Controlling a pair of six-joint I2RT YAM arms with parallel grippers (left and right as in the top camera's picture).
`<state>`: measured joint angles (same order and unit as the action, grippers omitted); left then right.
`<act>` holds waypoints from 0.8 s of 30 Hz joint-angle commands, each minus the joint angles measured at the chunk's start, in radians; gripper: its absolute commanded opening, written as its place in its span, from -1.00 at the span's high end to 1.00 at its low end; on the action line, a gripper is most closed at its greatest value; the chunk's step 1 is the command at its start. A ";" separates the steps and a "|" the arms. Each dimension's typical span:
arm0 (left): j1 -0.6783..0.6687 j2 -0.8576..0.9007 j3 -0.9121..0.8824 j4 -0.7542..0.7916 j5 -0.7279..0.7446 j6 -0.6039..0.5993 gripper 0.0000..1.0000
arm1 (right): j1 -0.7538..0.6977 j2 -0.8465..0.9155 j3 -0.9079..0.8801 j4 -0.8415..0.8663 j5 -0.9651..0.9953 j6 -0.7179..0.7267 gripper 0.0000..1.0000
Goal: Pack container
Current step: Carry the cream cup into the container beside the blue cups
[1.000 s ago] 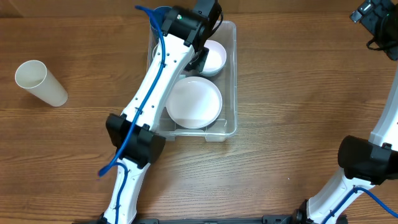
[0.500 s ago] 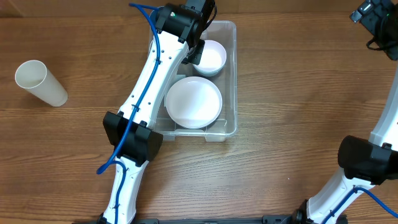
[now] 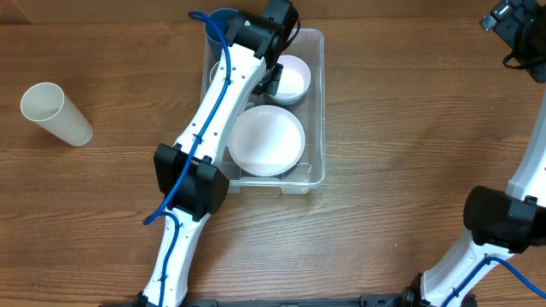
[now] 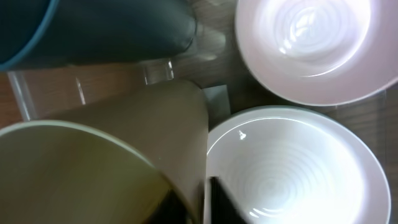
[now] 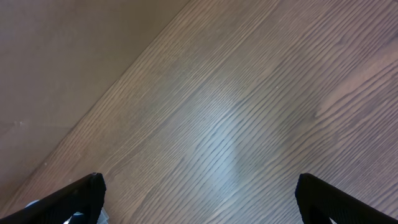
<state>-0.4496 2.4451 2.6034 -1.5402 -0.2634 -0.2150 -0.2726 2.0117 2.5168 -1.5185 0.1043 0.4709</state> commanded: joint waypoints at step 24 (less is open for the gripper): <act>0.017 -0.335 0.019 -0.002 -0.079 0.002 -0.38 | 0.002 -0.005 0.007 0.005 0.007 0.004 -1.00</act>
<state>-0.4313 2.2406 2.6034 -1.5368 -0.3305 -0.2096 -0.2726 2.0117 2.5168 -1.5181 0.1043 0.4709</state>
